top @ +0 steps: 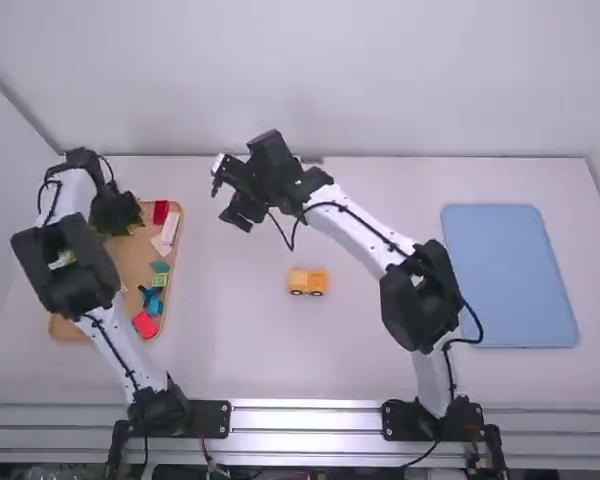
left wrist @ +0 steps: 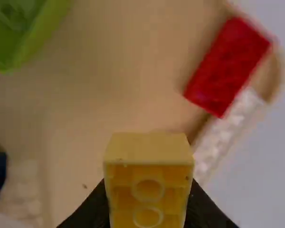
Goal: Assemble lego blocks to make yellow taxi
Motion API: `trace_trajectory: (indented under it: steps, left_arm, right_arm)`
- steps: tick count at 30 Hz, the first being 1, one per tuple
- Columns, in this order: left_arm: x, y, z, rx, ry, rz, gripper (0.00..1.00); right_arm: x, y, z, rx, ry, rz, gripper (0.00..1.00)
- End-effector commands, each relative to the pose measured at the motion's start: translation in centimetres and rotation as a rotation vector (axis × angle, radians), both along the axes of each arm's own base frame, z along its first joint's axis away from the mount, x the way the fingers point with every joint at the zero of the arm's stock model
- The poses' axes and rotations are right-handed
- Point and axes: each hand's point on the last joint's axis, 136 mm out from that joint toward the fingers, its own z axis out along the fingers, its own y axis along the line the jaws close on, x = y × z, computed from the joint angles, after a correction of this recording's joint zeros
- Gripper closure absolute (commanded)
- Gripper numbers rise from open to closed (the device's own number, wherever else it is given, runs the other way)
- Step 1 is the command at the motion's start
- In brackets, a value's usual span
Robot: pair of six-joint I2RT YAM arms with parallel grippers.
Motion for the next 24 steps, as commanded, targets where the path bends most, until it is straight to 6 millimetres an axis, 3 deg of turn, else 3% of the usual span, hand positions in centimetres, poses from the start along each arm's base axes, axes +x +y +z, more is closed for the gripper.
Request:
trace_trajectory:
  steps: [1,3,5,6,7,8,9,10,11,13,14,16,19,22,24]
  left_arm:
    - [0.1,-3.1,5.5,0.062,-0.140,-0.098,0.98]
    - [0.2,-5.5,7.4,0.075,-0.245,-0.168,0.98]
    - [0.1,-9.0,9.4,0.046,-0.389,-0.312,0.98]
    - [-0.1,-11.8,10.8,0.016,-0.502,-0.440,0.98]
    - [-0.2,-12.7,11.2,0.008,-0.536,-0.480,0.98]
    - [-1.2,-16.6,12.9,-0.040,-0.695,-0.639,0.98]
    - [-1.4,-17.3,13.2,-0.048,-0.724,-0.670,0.98]
    - [-2.5,-20.1,14.0,-0.066,-0.835,-0.791,0.98]
    - [-3.2,-21.6,14.3,-0.069,-0.895,-0.849,0.98]
    - [-4.6,-23.9,14.2,-0.078,-0.984,-0.922,0.98]
    - [-4.6,-23.9,14.2,-0.078,-0.984,-0.922,0.98]
    - [-6.2,-26.7,13.9,-0.116,-1.088,-1.038,0.98]
    - [-7.3,-28.8,13.8,-0.180,-1.169,-1.117,0.98]
    - [-7.9,-30.2,14.1,-0.257,-1.220,-1.136,0.98]
    - [-8.6,-31.6,14.7,-0.322,-1.283,-1.216,0.98]
  right_arm:
    - [-0.1,-0.5,4.0,0.094,-0.012,0.043,0.02]
    - [0.1,-1.0,4.3,0.125,0.018,0.057,0.02]
    - [0.2,-1.5,4.8,0.161,0.044,0.085,0.02]
    - [0.0,-2.0,5.1,0.192,0.070,0.113,0.02]
    - [0.0,-2.1,5.2,0.202,0.078,0.123,0.02]
    - [-0.4,-2.8,5.9,0.254,0.122,0.173,0.02]
    - [-0.5,-2.9,6.0,0.260,0.127,0.179,0.02]
    - [-1.1,-3.8,6.7,0.311,0.170,0.236,0.02]
    - [-1.4,-4.3,7.1,0.339,0.198,0.267,0.00]
    - [-2.3,-6.3,7.9,0.405,0.247,0.352,0.01]
    - [-2.3,-6.3,7.9,0.405,0.247,0.352,0.01]
    - [-3.5,-8.6,8.5,0.468,0.278,0.431,0.00]
    - [-4.9,-11.0,9.0,0.499,0.265,0.478,0.02]
    - [-7.9,-12.7,9.7,0.492,0.186,0.551,0.02]
    - [-11.4,-13.8,10.9,0.485,0.059,0.659,0.02]
